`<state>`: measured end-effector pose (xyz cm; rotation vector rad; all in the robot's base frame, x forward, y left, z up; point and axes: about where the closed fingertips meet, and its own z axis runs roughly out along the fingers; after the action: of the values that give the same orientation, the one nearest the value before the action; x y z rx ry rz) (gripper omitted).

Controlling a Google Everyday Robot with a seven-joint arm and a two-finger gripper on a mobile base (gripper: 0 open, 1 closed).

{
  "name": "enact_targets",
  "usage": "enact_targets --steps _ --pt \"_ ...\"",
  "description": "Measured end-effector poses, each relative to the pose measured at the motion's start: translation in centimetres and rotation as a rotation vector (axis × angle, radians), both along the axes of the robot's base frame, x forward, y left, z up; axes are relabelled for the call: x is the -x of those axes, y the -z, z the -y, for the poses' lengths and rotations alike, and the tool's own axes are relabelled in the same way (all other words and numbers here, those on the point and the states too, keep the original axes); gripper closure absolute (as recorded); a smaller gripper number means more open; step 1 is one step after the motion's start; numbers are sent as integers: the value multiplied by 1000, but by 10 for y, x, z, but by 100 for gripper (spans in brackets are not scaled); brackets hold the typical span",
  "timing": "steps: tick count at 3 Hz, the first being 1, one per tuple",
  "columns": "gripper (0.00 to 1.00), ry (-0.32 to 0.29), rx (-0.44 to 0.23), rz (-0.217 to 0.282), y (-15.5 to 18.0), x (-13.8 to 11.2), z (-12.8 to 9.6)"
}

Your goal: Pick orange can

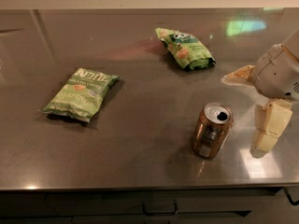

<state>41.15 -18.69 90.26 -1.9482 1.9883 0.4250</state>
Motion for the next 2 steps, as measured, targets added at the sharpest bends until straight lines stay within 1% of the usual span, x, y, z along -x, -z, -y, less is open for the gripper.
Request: enact_targets --steps 1,2 --pt "0 -38 -46 -25 10 10 -19" --pt "0 -64 -81 -37 13 16 -34"
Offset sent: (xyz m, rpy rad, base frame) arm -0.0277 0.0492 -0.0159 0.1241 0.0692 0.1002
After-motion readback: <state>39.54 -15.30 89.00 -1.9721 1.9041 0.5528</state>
